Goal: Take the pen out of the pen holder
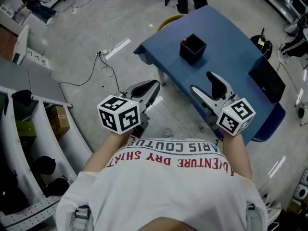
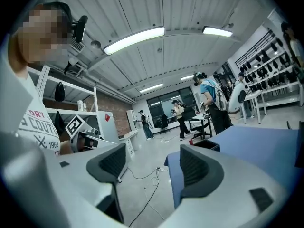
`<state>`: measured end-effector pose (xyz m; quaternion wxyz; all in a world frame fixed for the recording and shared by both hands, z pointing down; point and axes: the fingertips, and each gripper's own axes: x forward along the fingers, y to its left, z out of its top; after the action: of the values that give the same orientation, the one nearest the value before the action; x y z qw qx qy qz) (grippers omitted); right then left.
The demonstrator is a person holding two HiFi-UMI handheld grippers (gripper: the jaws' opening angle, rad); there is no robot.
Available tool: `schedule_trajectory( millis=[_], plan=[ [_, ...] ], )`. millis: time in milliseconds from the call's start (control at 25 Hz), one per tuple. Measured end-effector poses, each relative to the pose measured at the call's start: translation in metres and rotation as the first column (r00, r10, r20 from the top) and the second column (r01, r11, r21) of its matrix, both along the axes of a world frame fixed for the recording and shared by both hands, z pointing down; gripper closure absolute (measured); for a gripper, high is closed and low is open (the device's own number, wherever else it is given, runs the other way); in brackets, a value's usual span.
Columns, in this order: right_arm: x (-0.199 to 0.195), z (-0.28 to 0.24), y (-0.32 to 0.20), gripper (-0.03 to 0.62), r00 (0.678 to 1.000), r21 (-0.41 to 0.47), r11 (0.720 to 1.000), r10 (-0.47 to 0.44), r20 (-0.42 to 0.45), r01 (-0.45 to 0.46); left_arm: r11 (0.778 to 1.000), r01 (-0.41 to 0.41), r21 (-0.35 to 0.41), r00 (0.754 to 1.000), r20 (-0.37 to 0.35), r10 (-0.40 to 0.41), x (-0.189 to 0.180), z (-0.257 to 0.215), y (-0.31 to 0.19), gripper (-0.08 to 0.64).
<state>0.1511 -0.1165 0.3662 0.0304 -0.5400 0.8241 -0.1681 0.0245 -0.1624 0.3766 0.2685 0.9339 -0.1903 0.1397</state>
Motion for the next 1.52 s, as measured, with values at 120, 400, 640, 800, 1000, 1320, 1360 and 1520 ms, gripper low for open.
schedule_trajectory(
  millis=[120, 400, 640, 800, 1000, 1320, 1360, 1520],
  plan=[
    [0.004, 0.003, -0.011, 0.253, 1.0, -0.006, 1.0, 0.001, -0.013, -0.001, 1.0, 0.005, -0.006, 1.0, -0.005, -0.005, 0.003, 0.003, -0.008, 0.52],
    [0.008, 0.005, -0.028, 0.253, 0.998, -0.009, 1.0, 0.015, -0.055, -0.016, 1.0, -0.011, -0.002, 1.0, -0.02, 0.011, 0.008, 0.006, -0.021, 0.52],
    [0.012, 0.011, -0.048, 0.255, 0.994, -0.01, 0.999, 0.033, -0.105, -0.034, 1.0, -0.031, 0.002, 0.999, -0.028, 0.031, 0.015, 0.011, -0.036, 0.52],
    [0.022, 0.017, -0.064, 0.255, 0.993, -0.024, 0.999, 0.04, -0.115, -0.043, 0.999, -0.05, -0.003, 0.998, -0.033, 0.05, 0.027, 0.012, -0.049, 0.52],
    [0.033, 0.026, -0.091, 0.255, 0.992, -0.049, 0.998, 0.033, -0.121, -0.039, 0.998, -0.056, -0.018, 0.998, -0.029, 0.055, 0.041, 0.016, -0.075, 0.52],
    [0.042, 0.043, -0.137, 0.255, 0.987, -0.078, 0.996, 0.016, -0.159, -0.029, 0.997, -0.065, -0.041, 0.998, -0.013, 0.064, 0.059, 0.026, -0.112, 0.521],
    [0.042, 0.044, -0.142, 0.256, 0.987, -0.082, 0.996, 0.013, -0.163, -0.026, 0.997, -0.065, -0.043, 0.998, -0.011, 0.065, 0.06, 0.027, -0.116, 0.52],
    [0.044, 0.052, -0.16, 0.258, 0.98, -0.095, 0.995, 0.003, -0.201, -0.023, 0.997, -0.064, -0.051, 0.998, -0.003, 0.064, 0.064, 0.031, -0.131, 0.52]
  ],
)
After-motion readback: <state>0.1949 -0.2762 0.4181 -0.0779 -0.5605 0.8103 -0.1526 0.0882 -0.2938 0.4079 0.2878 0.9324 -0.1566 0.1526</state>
